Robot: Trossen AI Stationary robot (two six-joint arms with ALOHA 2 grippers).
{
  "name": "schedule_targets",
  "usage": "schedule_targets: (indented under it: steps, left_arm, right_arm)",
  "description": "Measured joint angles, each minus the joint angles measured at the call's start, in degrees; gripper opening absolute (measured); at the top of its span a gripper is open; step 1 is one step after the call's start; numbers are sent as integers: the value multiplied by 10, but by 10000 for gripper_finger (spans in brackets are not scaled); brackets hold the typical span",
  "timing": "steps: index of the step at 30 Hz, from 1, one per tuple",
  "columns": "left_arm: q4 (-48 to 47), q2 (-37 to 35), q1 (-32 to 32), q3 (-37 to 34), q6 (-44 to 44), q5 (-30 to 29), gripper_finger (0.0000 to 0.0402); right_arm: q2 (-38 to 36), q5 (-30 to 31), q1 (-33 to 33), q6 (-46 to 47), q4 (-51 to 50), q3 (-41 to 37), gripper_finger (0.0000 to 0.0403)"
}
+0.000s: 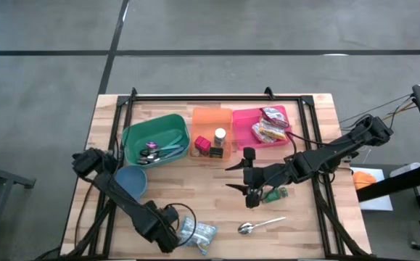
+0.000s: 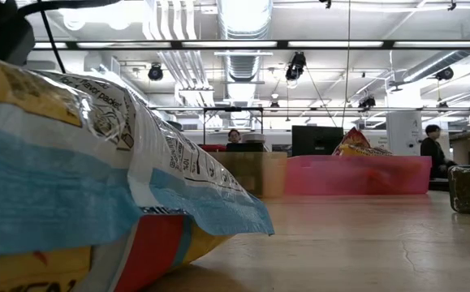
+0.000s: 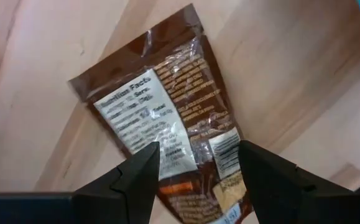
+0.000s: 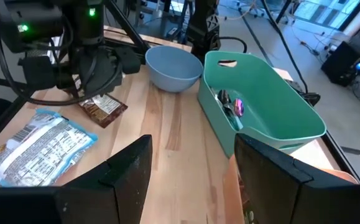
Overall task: Pick & Place Food Item
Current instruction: Put the orange seasoning pack into the orange bin
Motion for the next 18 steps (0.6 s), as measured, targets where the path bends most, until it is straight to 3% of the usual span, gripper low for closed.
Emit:
schedule_targets:
  steps: [10, 13, 18]
  left_arm:
    - [3, 20, 0, 0, 33, 8, 208]
    - [3, 20, 0, 0, 33, 12, 174]
    - [4, 20, 0, 0, 51, 18, 84]
  right_arm:
    - [0, -1, 0, -4, 0, 0, 225]
    - [0, -1, 0, -4, 0, 0, 225]
    - [0, -1, 0, -2, 0, 0, 225]
